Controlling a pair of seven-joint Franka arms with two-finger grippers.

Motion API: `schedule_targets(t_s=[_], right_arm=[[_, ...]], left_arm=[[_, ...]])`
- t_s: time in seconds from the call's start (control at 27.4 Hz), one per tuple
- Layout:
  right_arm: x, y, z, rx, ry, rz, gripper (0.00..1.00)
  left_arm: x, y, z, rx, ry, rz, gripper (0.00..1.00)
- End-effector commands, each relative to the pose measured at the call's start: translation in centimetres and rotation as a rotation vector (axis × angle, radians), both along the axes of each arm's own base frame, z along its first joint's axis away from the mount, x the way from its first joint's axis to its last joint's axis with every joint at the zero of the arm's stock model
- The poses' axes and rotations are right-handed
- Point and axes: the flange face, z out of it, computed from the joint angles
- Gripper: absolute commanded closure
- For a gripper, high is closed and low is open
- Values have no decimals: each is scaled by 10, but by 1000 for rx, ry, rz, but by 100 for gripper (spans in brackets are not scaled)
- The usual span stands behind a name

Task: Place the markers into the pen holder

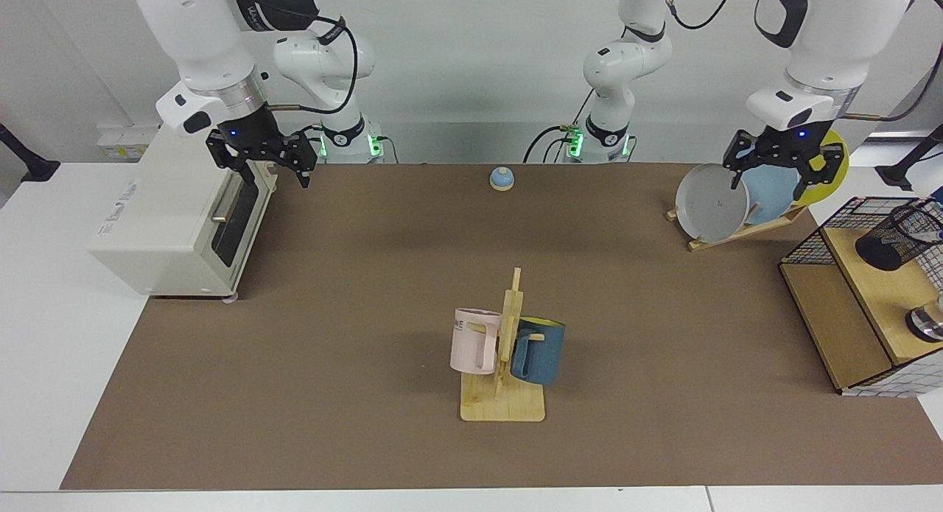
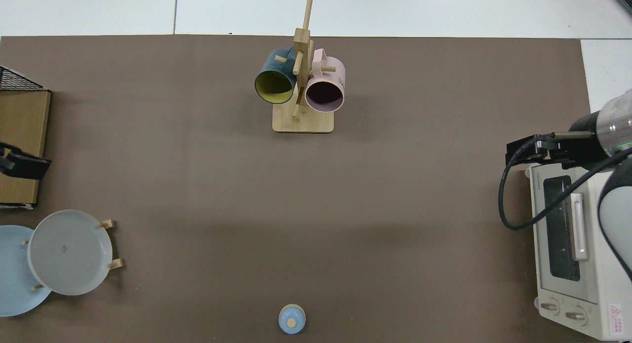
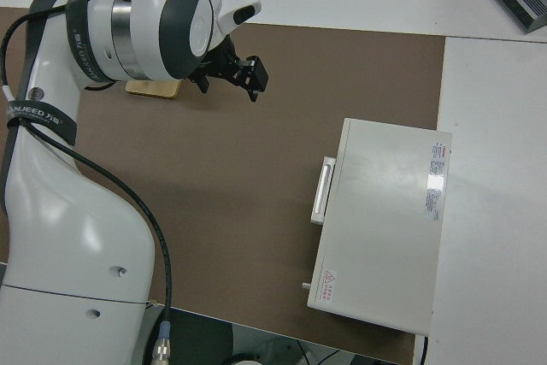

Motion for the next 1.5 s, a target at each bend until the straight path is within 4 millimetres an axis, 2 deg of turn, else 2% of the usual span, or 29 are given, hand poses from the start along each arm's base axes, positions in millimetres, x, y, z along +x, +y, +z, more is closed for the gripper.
schedule_targets(t_s=[0.0, 0.15, 0.33, 0.58, 0.66, 0.88, 0.95, 1.06, 1.2, 1.46], right_arm=[[-5, -4, 0, 6, -17, 13, 0], [-5, -5, 0, 6, -17, 11, 0], [-5, -5, 0, 6, -17, 11, 0], [-5, -4, 0, 6, -17, 13, 0], [-5, -4, 0, 6, -17, 13, 0], [-5, -4, 0, 6, -17, 12, 0], [-5, -5, 0, 6, -17, 11, 0], [-5, -5, 0, 6, -17, 11, 0], [-5, -4, 0, 6, -17, 12, 0], [-5, -5, 0, 6, -17, 11, 0]], left_arm=[[-10, -19, -2, -69, -3, 171, 0], [-11, -36, -1, -101, -7, 244, 0], [-11, -45, -1, -104, -9, 250, 0], [-10, -42, 1, -108, -11, 256, 0], [-11, -49, 2, -110, -10, 243, 0], [-12, -36, 7, -128, -18, 273, 0], [-12, -38, 10, -131, -25, 274, 0], [-13, -53, 13, -133, -7, 282, 0], [-11, -58, 25, -134, -15, 291, 0], [-10, -57, 27, -133, -39, 233, 0]])
